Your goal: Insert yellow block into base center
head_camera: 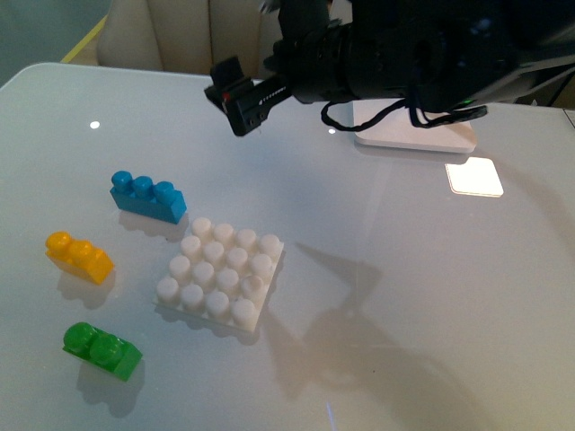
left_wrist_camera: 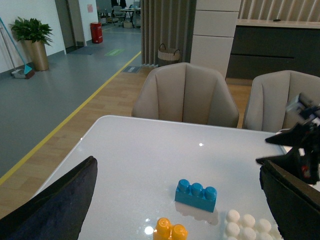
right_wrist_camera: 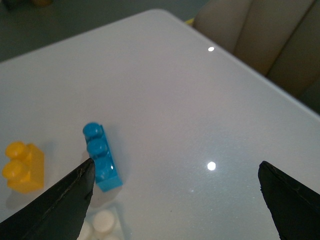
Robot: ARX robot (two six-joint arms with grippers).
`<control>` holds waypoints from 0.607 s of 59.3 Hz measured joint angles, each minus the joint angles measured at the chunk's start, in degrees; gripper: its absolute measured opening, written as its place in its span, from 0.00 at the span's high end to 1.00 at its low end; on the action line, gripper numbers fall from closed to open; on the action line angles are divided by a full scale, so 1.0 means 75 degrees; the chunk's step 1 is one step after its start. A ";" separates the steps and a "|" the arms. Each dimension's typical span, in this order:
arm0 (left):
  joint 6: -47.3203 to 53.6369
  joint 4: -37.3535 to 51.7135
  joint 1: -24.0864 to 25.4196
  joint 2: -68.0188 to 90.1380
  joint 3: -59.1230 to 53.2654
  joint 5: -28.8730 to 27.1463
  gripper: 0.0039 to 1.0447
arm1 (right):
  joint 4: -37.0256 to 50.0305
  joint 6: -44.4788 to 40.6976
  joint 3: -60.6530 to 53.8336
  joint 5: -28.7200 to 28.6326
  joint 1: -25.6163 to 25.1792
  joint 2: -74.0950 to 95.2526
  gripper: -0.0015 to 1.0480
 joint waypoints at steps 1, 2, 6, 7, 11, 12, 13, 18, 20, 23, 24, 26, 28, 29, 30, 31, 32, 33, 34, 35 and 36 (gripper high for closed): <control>0.0000 0.0000 0.0000 0.0000 0.0000 0.0000 0.07 | 0.0105 0.0085 -0.0096 0.0090 0.0003 -0.0073 0.08; 0.0000 0.0000 0.0000 0.0000 0.0000 0.0000 0.07 | 0.0318 0.0254 -0.0303 0.0213 0.0009 -0.0216 0.08; 0.0000 0.0000 0.0000 0.0000 0.0000 0.0000 0.07 | 0.0944 0.0790 -0.0997 0.0752 0.0035 -0.0682 0.08; 0.0000 0.0000 0.0000 0.0000 0.0000 0.0000 0.07 | 0.1023 0.0822 -0.1096 0.0822 0.0038 -0.0749 0.08; 0.0000 0.0000 0.0000 0.0000 0.0000 -0.0003 0.07 | 0.2340 0.1227 -0.2005 0.2669 0.0140 -0.1172 0.14; 0.0000 0.0000 0.0000 0.0000 0.0000 0.0003 0.07 | 0.2838 0.1265 -0.2288 0.3430 0.0157 -0.1271 0.18; 0.0000 0.0000 0.0000 0.0000 0.0000 0.0003 0.07 | 0.3334 0.1306 -0.2608 0.4074 0.0160 -0.1402 0.21; 0.0000 0.0000 0.0000 0.0000 0.0000 -0.0003 0.07 | 0.4698 0.1411 -0.3911 0.5849 -0.0009 -0.2098 0.35; 0.0000 0.0000 0.0000 0.0000 0.0000 -0.0003 0.07 | 0.4980 0.1448 -0.4354 0.6067 -0.0152 -0.2416 0.40; 0.0000 0.0000 0.0000 0.0000 0.0000 -0.0003 0.07 | 0.5257 0.1489 -0.5010 0.6076 -0.0434 -0.2949 0.48; -0.0003 0.0000 0.0000 0.0000 0.0000 -0.0003 0.07 | 0.5327 0.1492 -0.5249 0.6047 -0.0539 -0.3147 0.51; 0.0000 0.0000 0.0000 0.0000 0.0000 -0.0003 0.07 | 0.5403 0.1498 -0.5598 0.5948 -0.0685 -0.3418 0.56; 0.0000 0.0000 0.0000 0.0000 0.0000 0.0003 0.07 | 0.5453 0.1504 -0.5931 0.5834 -0.0807 -0.3663 0.61; 0.0000 0.0000 0.0000 0.0000 0.0000 0.0003 0.07 | 0.5473 0.1507 -0.6140 0.5753 -0.0883 -0.3806 0.65; 0.0000 0.0000 0.0000 0.0000 0.0000 0.0003 0.07 | 0.5490 0.1512 -0.6344 0.5680 -0.0950 -0.3940 0.68; 0.0000 0.0000 0.0000 0.0000 0.0000 0.0003 0.07 | 0.5502 0.1515 -0.6540 0.5595 -0.1017 -0.4065 0.71; 0.0000 0.0000 0.0000 0.0000 0.0000 0.0003 0.07 | 0.5505 0.1512 -0.6636 0.5557 -0.1052 -0.4129 0.73; 0.0000 0.0000 0.0000 0.0000 0.0000 0.0003 0.07 | 0.5508 0.1515 -0.6822 0.5490 -0.1122 -0.4252 0.76; 0.0000 0.0000 0.0000 0.0000 0.0000 0.0003 0.07 | 0.5508 0.1518 -0.7000 0.5421 -0.1189 -0.4383 0.80; 0.0000 0.0000 0.0000 0.0000 0.0000 0.0000 0.07 | 0.5508 0.1518 -0.7079 0.5406 -0.1221 -0.4444 0.82; 0.0000 0.0000 0.0000 0.0000 0.0000 0.0000 0.07 | 0.5508 0.1518 -0.7239 0.5321 -0.1285 -0.4581 0.85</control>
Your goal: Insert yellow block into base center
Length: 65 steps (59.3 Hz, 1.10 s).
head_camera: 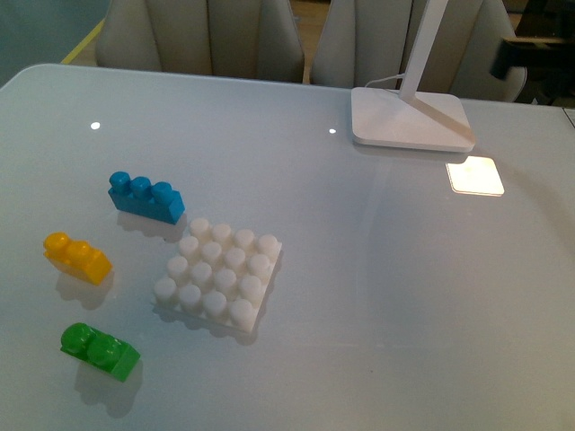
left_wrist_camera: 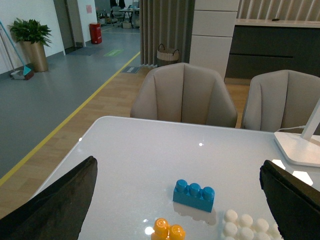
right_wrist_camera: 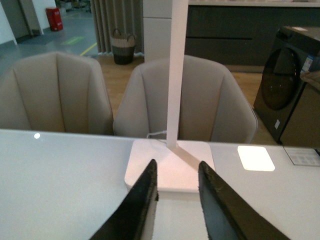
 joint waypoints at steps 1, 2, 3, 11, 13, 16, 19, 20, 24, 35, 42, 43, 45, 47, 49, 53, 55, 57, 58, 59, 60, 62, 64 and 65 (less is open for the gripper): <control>0.0000 0.0000 0.0000 0.0000 0.0000 0.0000 0.07 | 0.0000 0.0000 -0.0143 -0.0067 -0.0058 -0.0134 0.88; 0.0000 0.0000 0.0000 0.0000 0.0000 0.0000 0.07 | -0.0003 0.0000 -0.0213 -0.0102 -0.0085 -0.0204 0.90; 0.0000 0.0000 0.0000 0.0000 0.0000 -0.0003 0.07 | -0.0073 0.0000 -0.0332 -0.0175 -0.0140 -0.0391 0.93; 0.0000 0.0000 0.0000 0.0000 0.0000 0.0000 0.07 | -0.0670 0.0009 -0.1107 -0.0632 -0.0571 -0.1865 0.98; 0.0000 0.0000 0.0000 0.0000 0.0000 0.0000 0.07 | -0.0746 0.0009 -0.1288 -0.0717 -0.0685 -0.2139 0.98; 0.0000 0.0000 0.0000 0.0000 0.0000 0.0000 0.07 | -0.0921 0.0015 -0.1600 -0.0848 -0.0868 -0.2562 0.98; 0.0000 0.0000 0.0000 0.0000 0.0000 0.0000 0.07 | -0.1093 0.0020 -0.1833 -0.0997 -0.0988 -0.2914 0.98; 0.0000 0.0000 0.0000 0.0000 0.0000 0.0000 0.07 | -0.1151 0.0023 -0.1900 -0.1037 -0.1029 -0.3040 0.98; 0.0000 0.0000 0.0000 0.0000 0.0000 -0.0003 0.07 | -0.1451 0.0023 -0.2165 -0.1215 -0.1189 -0.3622 0.98; 0.0000 0.0000 0.0000 0.0000 0.0000 0.0000 0.07 | -0.2302 0.0026 -0.2629 -0.1492 -0.1504 -0.4934 0.98; 0.0000 0.0000 0.0000 0.0000 0.0000 0.0000 0.07 | -0.2836 0.0026 -0.2789 -0.2008 -0.1821 -0.5627 0.98; 0.0000 0.0000 0.0000 0.0000 0.0000 0.0000 0.07 | -0.2932 0.0029 -0.2821 -0.2110 -0.1932 -0.5753 0.98; -0.0003 0.0000 0.0000 0.0000 0.0000 0.0000 0.07 | -0.3139 0.0029 -0.2868 -0.2165 -0.2075 -0.6006 0.98; 0.0000 0.0000 0.0000 0.0000 0.0000 -0.0003 0.07 | -0.3293 0.0029 -0.2900 -0.2157 -0.2154 -0.6202 0.98; 0.0000 0.0000 0.0000 0.0000 0.0000 0.0000 0.07 | -0.3497 0.0029 -0.2943 -0.2162 -0.2194 -0.6455 0.98; 0.0000 0.0000 0.0000 0.0000 0.0000 0.0000 0.07 | -0.3806 0.0029 -0.2996 -0.2192 -0.2200 -0.6822 0.98; 0.0000 0.0000 0.0000 0.0000 0.0000 0.0000 0.07 | -0.4010 0.0029 -0.3019 -0.2194 -0.2203 -0.7053 0.98; 0.0000 0.0000 0.0000 0.0000 0.0000 0.0000 0.07 | -0.4162 0.0029 -0.3034 -0.2192 -0.2203 -0.7224 0.98; -0.0003 0.0000 0.0000 0.0000 0.0000 0.0000 0.07 | -0.4269 0.0029 -0.3034 -0.2194 -0.2206 -0.7338 0.98; 0.0000 0.0000 0.0000 0.0000 0.0000 0.0000 0.07 | -0.4363 0.0029 -0.3037 -0.2194 -0.2206 -0.7452 0.98; 0.0000 0.0000 0.0000 0.0000 0.0000 0.0000 0.07 | -0.4412 0.0029 -0.3037 -0.2194 -0.2209 -0.7510 0.98; 0.0000 0.0000 0.0000 0.0000 0.0000 0.0000 0.07 | -0.4605 0.0029 -0.3040 -0.2194 -0.2209 -0.7734 0.98; -0.0003 0.0000 0.0000 0.0000 0.0000 -0.0003 0.07 | -0.4747 0.0029 -0.3040 -0.2194 -0.2209 -0.7898 0.98; 0.0000 0.0000 0.0000 0.0000 0.0000 -0.0003 0.07 | -0.4846 0.0029 -0.3042 -0.2194 -0.2209 -0.8005 0.98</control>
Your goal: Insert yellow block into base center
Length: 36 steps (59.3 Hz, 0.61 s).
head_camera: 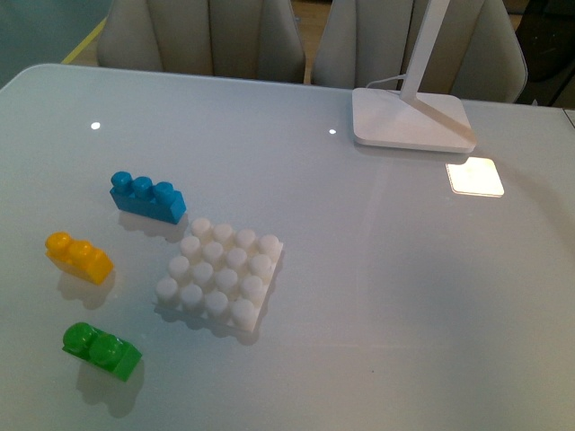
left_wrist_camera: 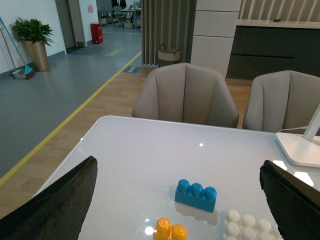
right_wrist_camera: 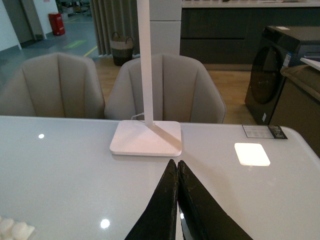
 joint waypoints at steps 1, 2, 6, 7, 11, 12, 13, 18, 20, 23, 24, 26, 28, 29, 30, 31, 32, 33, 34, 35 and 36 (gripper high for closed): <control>0.0000 0.0000 0.0000 0.0000 0.0000 0.0000 0.07 | -0.0096 0.0000 0.0000 -0.0006 0.0000 -0.0105 0.98; 0.0000 0.0000 0.0000 0.0000 0.0000 0.0000 0.07 | -0.0143 0.0000 -0.0003 -0.0006 0.0000 -0.0157 0.98; 0.0000 0.0000 0.0000 0.0000 0.0000 0.0003 0.07 | -0.0472 0.0000 -0.0003 -0.0003 0.0000 -0.0507 0.98; 0.0000 0.0000 0.0000 0.0000 0.0000 0.0003 0.07 | -0.0560 0.0000 -0.0003 -0.0003 0.0000 -0.0606 0.98; 0.0000 0.0000 0.0000 0.0000 0.0000 0.0003 0.07 | -0.0863 0.0000 -0.0003 -0.0003 0.0000 -0.0933 0.98; 0.0000 0.0000 0.0000 0.0000 0.0000 0.0003 0.07 | -0.0950 0.0000 -0.0003 -0.0003 0.0000 -0.1026 0.98; 0.0000 0.0000 0.0000 0.0000 0.0000 0.0003 0.07 | -0.0991 0.0000 -0.0003 -0.0003 0.0000 -0.1070 0.98; 0.0000 0.0000 0.0000 0.0000 0.0000 0.0003 0.07 | -0.1349 0.0000 -0.0003 -0.0003 0.0000 -0.1451 0.98; 0.0000 0.0000 0.0000 0.0000 0.0000 0.0000 0.07 | -0.1460 0.0000 -0.0003 -0.0003 0.0000 -0.1571 0.98; 0.0000 0.0000 0.0000 0.0000 0.0000 0.0000 0.07 | -0.1673 0.0000 -0.0003 -0.0003 0.0000 -0.1789 0.98; 0.0000 0.0000 0.0000 0.0000 0.0000 0.0000 0.07 | -0.1708 0.0003 -0.0006 -0.0003 0.0000 -0.1824 0.98; 0.0000 0.0000 0.0000 0.0000 0.0000 0.0003 0.07 | -0.1842 0.0000 -0.0006 -0.0003 0.0000 -0.1961 0.98; 0.0000 0.0000 0.0000 0.0000 0.0000 0.0003 0.07 | -0.1923 0.0000 -0.0003 -0.0003 0.0000 -0.2057 0.98; 0.0000 0.0000 0.0000 0.0000 0.0000 0.0003 0.07 | -0.1985 0.0000 -0.0006 -0.0003 0.0000 -0.2119 0.98; 0.0000 0.0000 0.0000 0.0000 0.0000 0.0003 0.07 | -0.2046 0.0000 -0.0006 -0.0003 0.0000 -0.2177 0.98; 0.0000 0.0000 0.0000 0.0000 0.0000 0.0003 0.07 | -0.2078 0.0000 -0.0006 -0.0003 0.0000 -0.2209 0.98; 0.0000 0.0000 0.0000 0.0000 0.0000 0.0003 0.07 | -0.2136 0.0000 -0.0003 -0.0003 0.0000 -0.2267 0.98; 0.0000 0.0000 0.0000 0.0000 0.0000 0.0003 0.07 | -0.2197 0.0000 -0.0003 -0.0003 0.0000 -0.2328 0.98; 0.0000 0.0000 0.0000 0.0000 0.0000 0.0003 0.07 | -0.2256 0.0000 -0.0006 -0.0003 0.0000 -0.2393 0.98; 0.0000 0.0000 0.0000 0.0000 0.0000 0.0003 0.07 | -0.2285 0.0000 -0.0006 -0.0003 0.0000 -0.2422 0.98; 0.0000 0.0000 0.0000 0.0000 0.0000 0.0003 0.07 | -0.2343 0.0000 -0.0006 -0.0003 0.0000 -0.2480 0.98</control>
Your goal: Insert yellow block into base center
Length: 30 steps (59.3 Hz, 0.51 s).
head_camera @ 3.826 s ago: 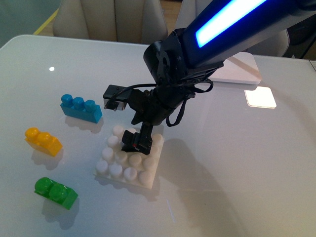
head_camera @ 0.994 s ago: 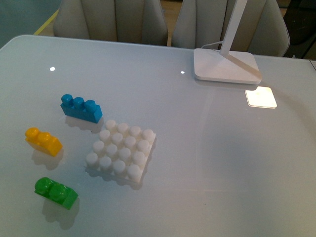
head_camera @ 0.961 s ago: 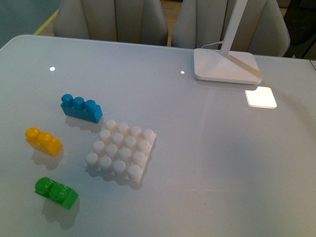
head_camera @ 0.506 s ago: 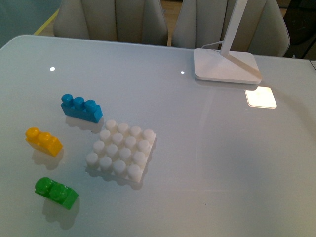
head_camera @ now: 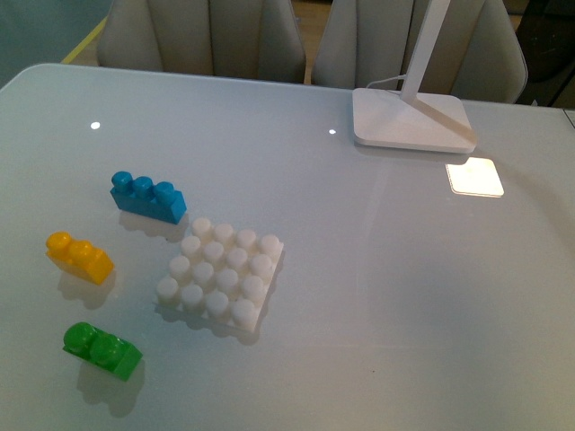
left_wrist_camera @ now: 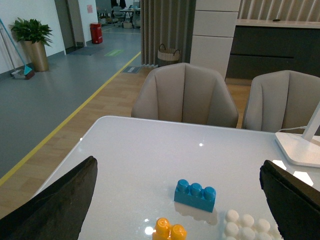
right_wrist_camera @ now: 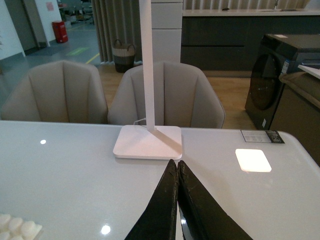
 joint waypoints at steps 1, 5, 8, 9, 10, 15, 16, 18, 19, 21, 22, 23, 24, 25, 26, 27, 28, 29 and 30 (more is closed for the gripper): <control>0.0000 0.0000 0.0000 0.0000 0.0000 0.0000 0.07 | -0.0052 0.0000 0.0000 0.0000 0.0000 -0.0055 0.98; 0.0000 0.0000 0.0000 0.0000 0.0000 0.0000 0.07 | -0.0239 0.0000 0.0003 0.0000 0.0000 -0.0239 0.98; 0.0000 0.0000 0.0000 0.0000 0.0000 -0.0003 0.07 | -0.0391 0.0000 0.0000 0.0000 0.0000 -0.0388 0.98; 0.0000 0.0000 0.0000 0.0000 0.0000 0.0000 0.07 | -0.0437 0.0000 0.0000 0.0000 0.0000 -0.0434 0.98; 0.0000 0.0000 0.0000 0.0000 0.0000 0.0000 0.07 | -0.0507 0.0000 0.0003 0.0000 0.0000 -0.0504 0.98; 0.0000 0.0000 0.0000 0.0000 0.0000 0.0000 0.07 | -0.0697 0.0000 0.0003 0.0000 0.0000 -0.0694 0.98; 0.0000 0.0000 0.0000 0.0000 0.0000 -0.0003 0.07 | -0.0737 0.0000 0.0000 0.0000 0.0000 -0.0737 0.98; 0.0000 0.0000 0.0000 0.0000 0.0000 0.0000 0.07 | -0.0810 0.0000 0.0000 0.0000 0.0000 -0.0810 0.98; 0.0000 0.0000 0.0000 0.0000 0.0000 -0.0003 0.07 | -0.0848 0.0000 0.0000 0.0000 0.0000 -0.0845 0.98; 0.0000 0.0000 0.0000 0.0000 0.0000 0.0000 0.07 | -0.0903 0.0000 0.0000 0.0000 0.0000 -0.0901 0.98; 0.0000 0.0000 0.0000 0.0000 0.0000 0.0000 0.07 | -0.0938 0.0000 0.0000 0.0000 0.0000 -0.0933 0.98; 0.0000 0.0000 0.0000 0.0000 0.0000 0.0000 0.07 | -0.0973 0.0000 0.0000 0.0000 0.0000 -0.0968 0.98; 0.0000 0.0000 0.0000 0.0000 0.0000 0.0000 0.07 | -0.1008 0.0000 0.0003 0.0000 0.0000 -0.1003 0.98; 0.0000 0.0000 0.0000 0.0000 0.0000 0.0000 0.07 | -0.1148 0.0003 0.0003 0.0000 0.0000 -0.1139 0.98; 0.0000 0.0000 0.0000 0.0000 0.0000 0.0000 0.07 | -0.1279 0.0003 0.0003 0.0000 0.0000 -0.1239 0.98; 0.0000 0.0000 0.0000 0.0000 0.0000 0.0000 0.07 | -0.1751 0.0000 0.0003 -0.0006 0.0000 -0.1547 0.98; 0.0000 0.0000 0.0000 0.0000 0.0000 -0.0003 0.07 | -0.2025 0.0000 0.0003 -0.0015 0.0000 -0.1760 0.98; -0.0003 0.0000 0.0000 0.0000 0.0000 0.0000 0.07 | -0.2244 0.0000 0.0003 0.0000 0.0000 -0.2028 0.98; 0.0000 0.0000 0.0000 0.0000 0.0000 0.0000 0.07 | -0.2294 0.0000 0.0003 -0.0003 0.0000 -0.2194 0.98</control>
